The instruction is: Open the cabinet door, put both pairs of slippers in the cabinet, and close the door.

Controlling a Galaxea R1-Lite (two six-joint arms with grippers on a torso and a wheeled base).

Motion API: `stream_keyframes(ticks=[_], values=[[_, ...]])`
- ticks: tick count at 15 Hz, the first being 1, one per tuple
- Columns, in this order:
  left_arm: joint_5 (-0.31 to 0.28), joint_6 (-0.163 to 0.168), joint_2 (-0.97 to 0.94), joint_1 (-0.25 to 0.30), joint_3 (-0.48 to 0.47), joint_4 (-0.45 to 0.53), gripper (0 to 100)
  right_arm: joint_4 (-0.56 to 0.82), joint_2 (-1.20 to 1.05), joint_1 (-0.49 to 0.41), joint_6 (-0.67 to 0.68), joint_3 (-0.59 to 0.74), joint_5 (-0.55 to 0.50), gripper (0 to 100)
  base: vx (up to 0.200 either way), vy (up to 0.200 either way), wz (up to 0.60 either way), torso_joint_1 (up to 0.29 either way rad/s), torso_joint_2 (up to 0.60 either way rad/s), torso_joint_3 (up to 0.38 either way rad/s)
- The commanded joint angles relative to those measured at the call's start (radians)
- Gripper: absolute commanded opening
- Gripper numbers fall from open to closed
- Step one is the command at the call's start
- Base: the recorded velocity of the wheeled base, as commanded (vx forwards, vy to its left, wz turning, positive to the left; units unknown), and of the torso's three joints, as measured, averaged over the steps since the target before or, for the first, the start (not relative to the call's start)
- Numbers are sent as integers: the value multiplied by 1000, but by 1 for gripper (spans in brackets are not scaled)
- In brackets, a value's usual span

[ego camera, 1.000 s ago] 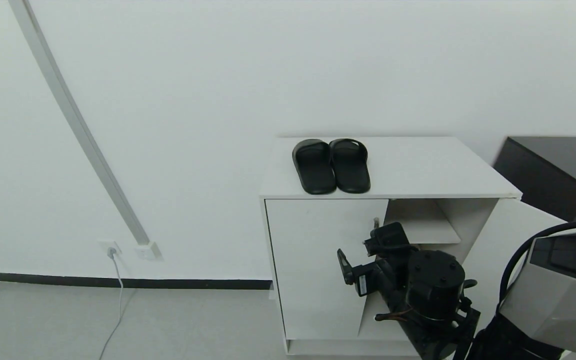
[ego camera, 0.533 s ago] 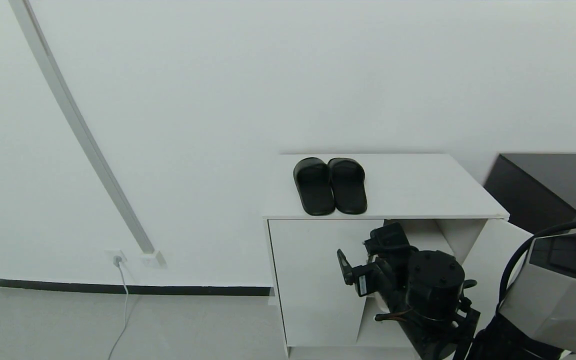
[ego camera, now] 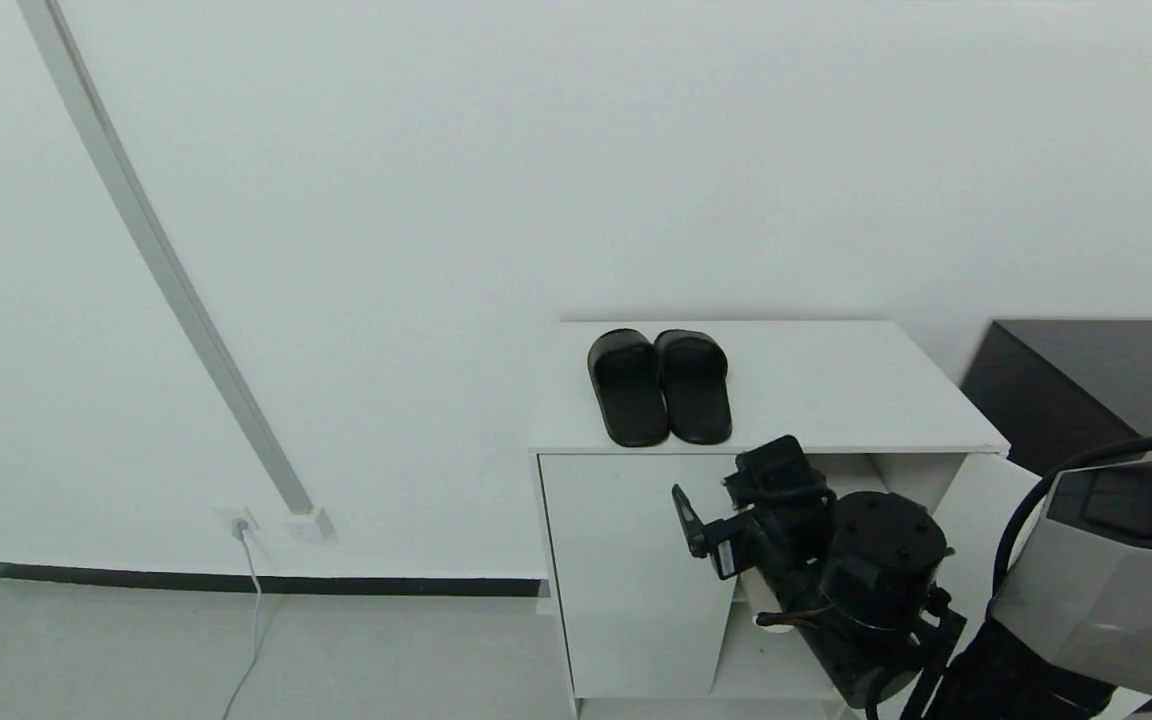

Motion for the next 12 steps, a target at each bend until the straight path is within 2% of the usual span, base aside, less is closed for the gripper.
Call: stream_keyframes(ticks=[1, 2, 4, 5, 6, 10, 12], values=[[0, 1, 0, 0, 0, 0, 0, 105, 4, -12, -7, -133, 8, 100, 0, 0, 0, 0, 0, 0], [-2, 4, 0, 0, 0, 0, 0, 238, -8, -16, 16, -233, -1, 100, 0, 0, 0, 0, 0, 0], [0, 0, 0, 0, 0, 0, 0, 570, -59, -16, 95, -440, -92, 100, 0, 0, 0, 0, 0, 0], [0, 0, 0, 0, 0, -1, 0, 623, -66, -16, 118, -478, -101, 100, 0, 0, 0, 0, 0, 0], [0, 1, 0, 0, 0, 0, 0, 844, -86, -12, 217, -605, -107, 100, 0, 0, 0, 0, 0, 0], [1, 4, 0, 0, 0, 0, 0, 1347, -92, 19, 506, -889, -112, 100, 0, 0, 0, 0, 0, 0], [3, 3, 0, 0, 0, 0, 0, 1395, -86, 20, 529, -914, -115, 100, 0, 0, 0, 0, 0, 0]])
